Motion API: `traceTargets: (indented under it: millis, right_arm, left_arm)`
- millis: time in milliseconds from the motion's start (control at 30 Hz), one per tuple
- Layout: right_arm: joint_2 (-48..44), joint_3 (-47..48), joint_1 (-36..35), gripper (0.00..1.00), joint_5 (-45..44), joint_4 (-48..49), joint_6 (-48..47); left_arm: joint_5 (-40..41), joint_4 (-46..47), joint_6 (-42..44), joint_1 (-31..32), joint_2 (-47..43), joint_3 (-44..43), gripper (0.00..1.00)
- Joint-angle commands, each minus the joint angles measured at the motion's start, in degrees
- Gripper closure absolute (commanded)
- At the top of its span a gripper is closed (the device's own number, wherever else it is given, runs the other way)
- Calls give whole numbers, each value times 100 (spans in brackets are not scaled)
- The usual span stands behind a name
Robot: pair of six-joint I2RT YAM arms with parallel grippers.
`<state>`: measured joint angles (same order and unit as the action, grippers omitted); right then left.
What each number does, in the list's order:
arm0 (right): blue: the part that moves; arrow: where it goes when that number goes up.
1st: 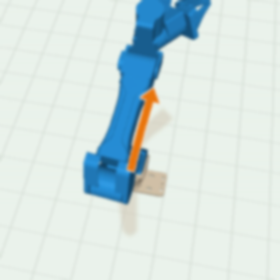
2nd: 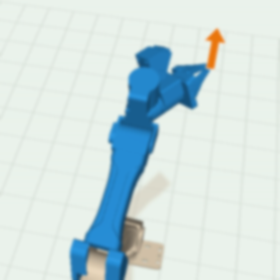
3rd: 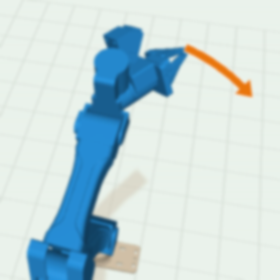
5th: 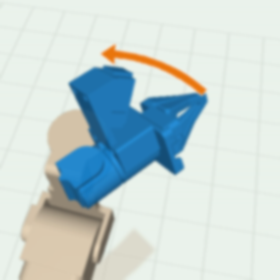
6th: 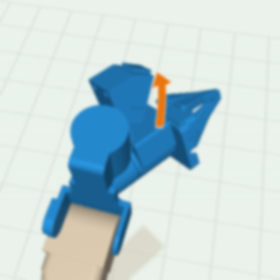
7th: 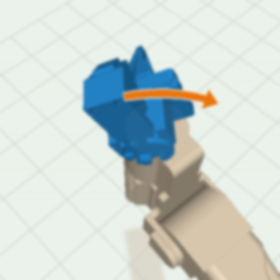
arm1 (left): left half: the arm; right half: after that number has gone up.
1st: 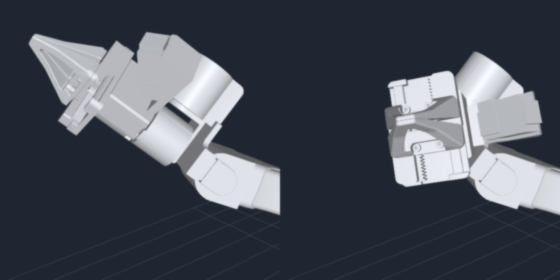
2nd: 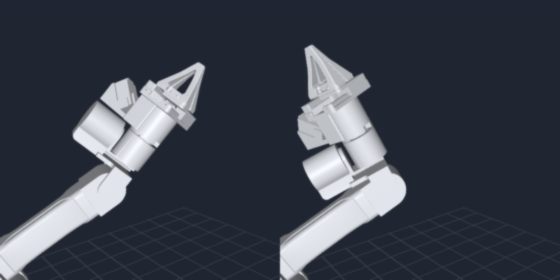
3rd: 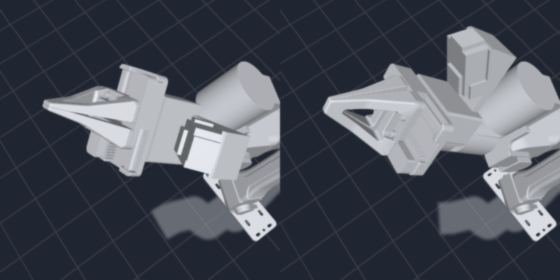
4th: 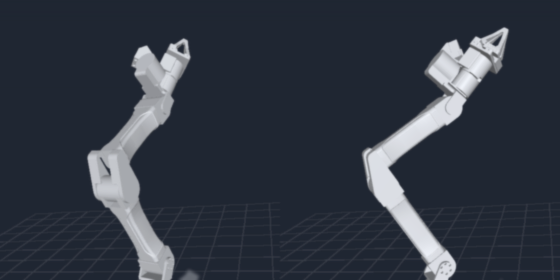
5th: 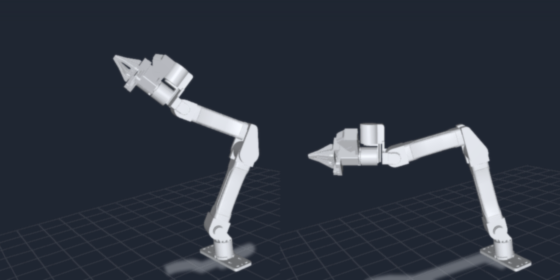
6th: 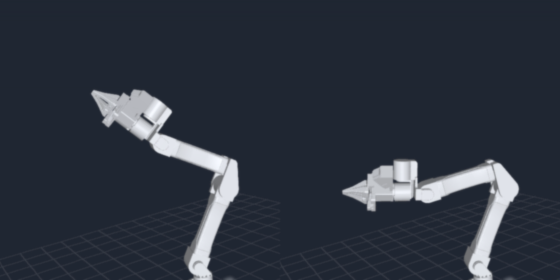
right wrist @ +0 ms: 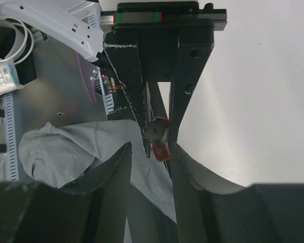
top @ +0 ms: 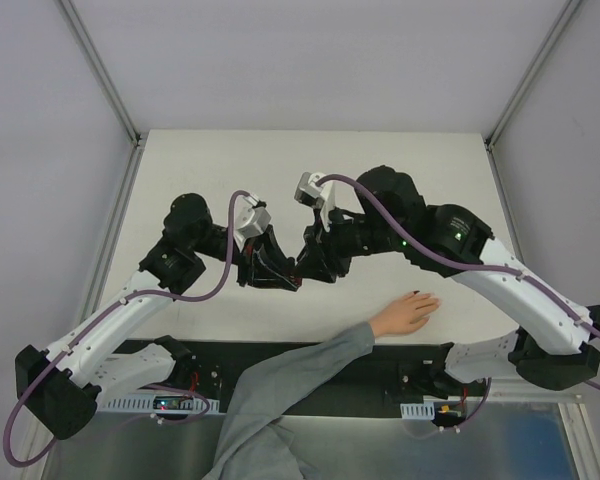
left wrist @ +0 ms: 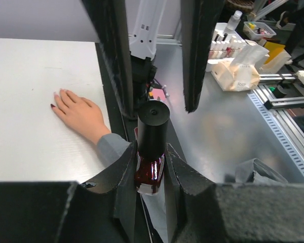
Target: Paint the nails
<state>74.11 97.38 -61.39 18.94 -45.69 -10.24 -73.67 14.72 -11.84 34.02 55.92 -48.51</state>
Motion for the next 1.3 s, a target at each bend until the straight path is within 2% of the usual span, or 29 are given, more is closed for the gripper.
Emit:
traceTargets:
  millis: [0, 200, 333, 433, 500, 533, 600, 633, 667, 700, 733, 767, 800, 833, 933, 967, 1000, 1033, 1067, 1133, 1233, 1267]
  right_arm:
    - [200, 281, 100, 63, 997, 210, -400]
    - [385, 386, 118, 65, 1112, 245, -435]
    - [438, 474, 127, 72, 1200, 271, -453]
    - [447, 492, 118, 97, 1191, 254, -382]
    - [421, 405, 118, 99, 1104, 227, -295]
    - [403, 230, 92, 100, 1007, 219, -260]
    - [281, -77, -13, 100, 351, 358, -163]
    - [210, -279, -310, 100, -175, 525, 72]
    - [175, -621, -678, 100, -2843, 665, 170]
    - [462, -624, -1186, 100, -4897, 519, 406]
    - [699, -485, -1983, 100, -6536, 39, 1958]
    - [971, -135, -2148, 100, -7535, -288, 2365]
    - [1200, 59, -2271, 100, -7806, -857, 2917]
    - [1551, 192, -2368, 100, -7948, -923, 3192]
    - [1616, 334, -2334, 100, -7529, -504, 2924]
    - [1520, 290, -2317, 100, -7206, -293, 2426]
    - [1397, 186, -2221, 96, -6933, 74, 2204]
    - [1283, 167, -2150, 89, -6634, 174, 1958]
    - [1064, 193, -2036, 73, -5909, 201, 1669]
    - [835, 202, -1772, 57, -5245, 157, 1386]
    - [281, 71, -1535, 44, -4147, 183, 798]
    - [45, 27, -1421, 41, -3135, 236, 613]
  left_arm:
    - [-587, 541, -231, -27, 15, -176, 100]
    - [-675, 549, -267, -27, 42, -194, 100]
    - [-675, 558, -293, -27, 77, -202, 100]
    - [-526, 550, -258, -36, 59, -203, 100]
    - [-176, 210, -75, -36, -63, -202, 100]
    - [539, -11, 240, -36, -116, -229, 100]
    - [1324, -284, 427, -71, -309, -229, 100]
    - [2547, -538, 584, -88, -379, -220, 100]
    - [3177, -654, 647, -106, -458, -168, 100]
    - [3897, -768, 682, -115, -572, -150, 100]
    - [4339, -873, 674, -141, -626, -141, 100]
    - [4718, -874, 656, -185, -670, -106, 100]
    - [4782, -866, 648, -237, -749, -80, 100]
    - [4809, -831, 647, -238, -784, -53, 100]
    - [4389, -707, 682, -238, -785, 26, 100]
    - [4231, -690, 709, -238, -767, 17, 100]
    - [3759, -681, 752, -229, -715, 0, 100]
    - [3528, -681, 805, -229, -671, -35, 100]
    - [3309, -681, 806, -229, -627, -96, 100]
    - [2597, -681, 788, -229, -521, -158, 100]
    - [1543, -646, 657, -229, -345, -273, 100]
    - [1314, -585, 595, -229, -258, -316, 100]
